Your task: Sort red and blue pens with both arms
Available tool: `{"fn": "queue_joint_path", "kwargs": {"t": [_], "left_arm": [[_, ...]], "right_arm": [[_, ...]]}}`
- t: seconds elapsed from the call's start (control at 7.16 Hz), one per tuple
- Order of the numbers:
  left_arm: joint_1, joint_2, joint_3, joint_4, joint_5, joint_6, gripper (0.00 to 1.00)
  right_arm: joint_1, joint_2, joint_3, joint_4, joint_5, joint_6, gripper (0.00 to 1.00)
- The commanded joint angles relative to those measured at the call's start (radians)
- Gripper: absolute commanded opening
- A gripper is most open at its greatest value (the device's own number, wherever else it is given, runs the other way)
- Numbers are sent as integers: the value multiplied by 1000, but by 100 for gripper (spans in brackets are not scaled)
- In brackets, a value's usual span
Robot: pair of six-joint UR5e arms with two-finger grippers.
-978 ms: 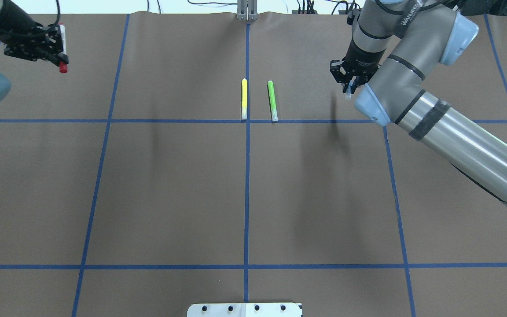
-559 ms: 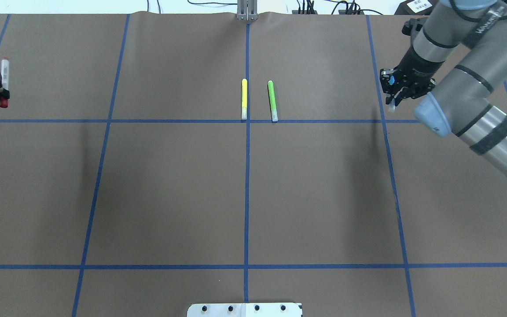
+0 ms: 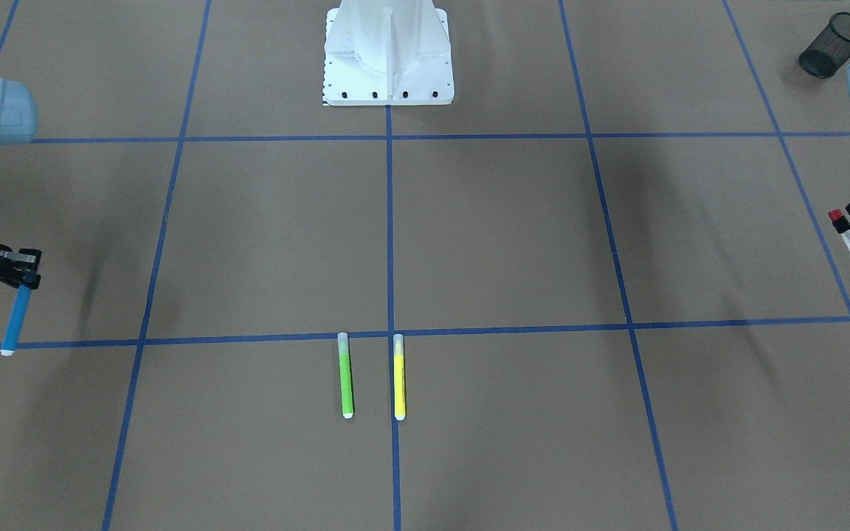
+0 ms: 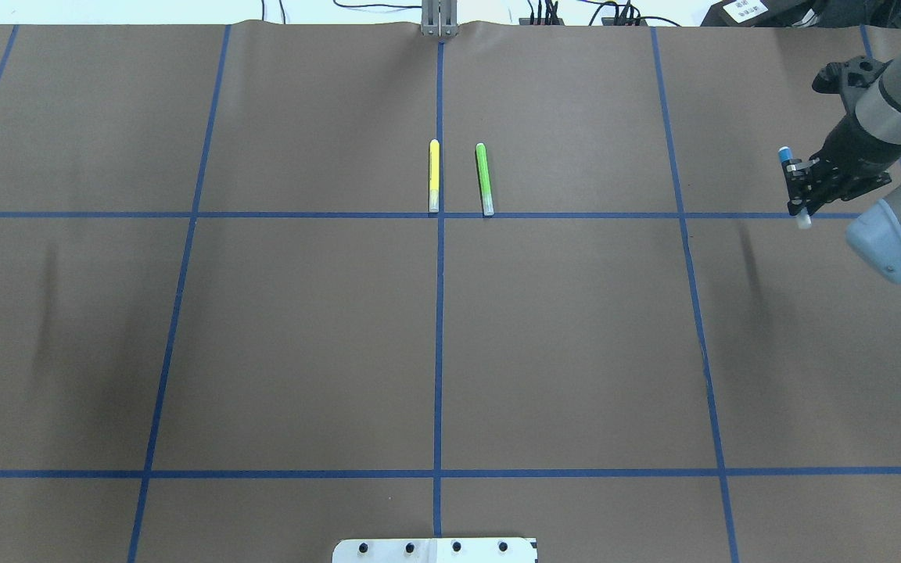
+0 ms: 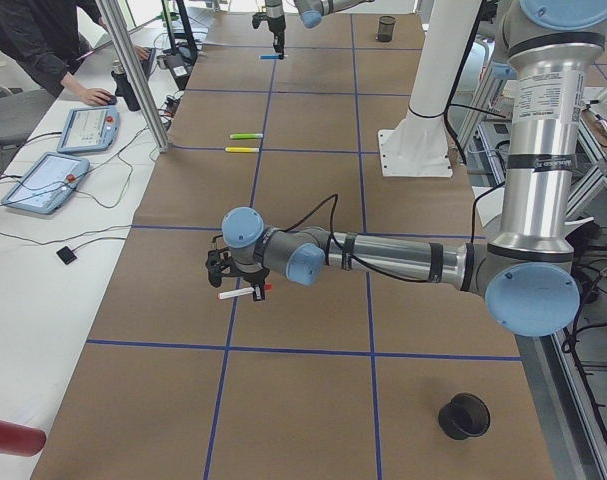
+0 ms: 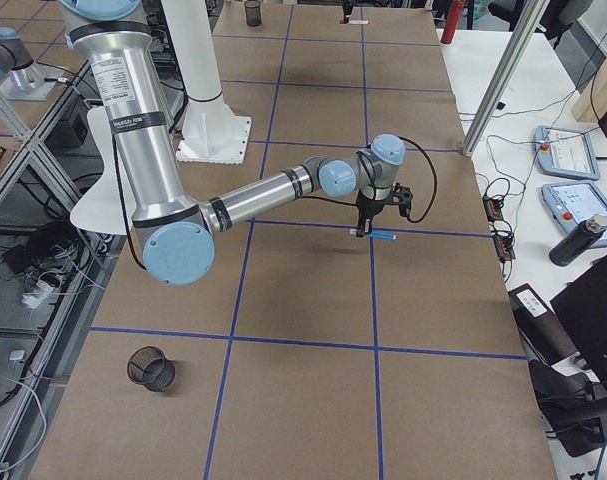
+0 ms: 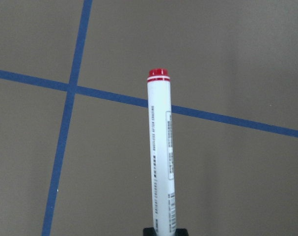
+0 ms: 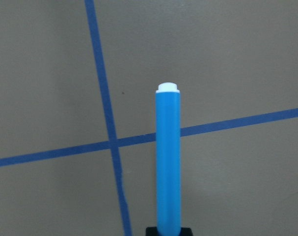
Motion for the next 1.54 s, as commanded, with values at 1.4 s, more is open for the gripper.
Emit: {"fn": "queue_joint_path", "kwargs": {"t": [1.4], "left_arm": [[-231, 28, -17, 589, 307, 815, 0]], "right_arm": [[234, -254, 35, -331, -81, -777, 0]]}}
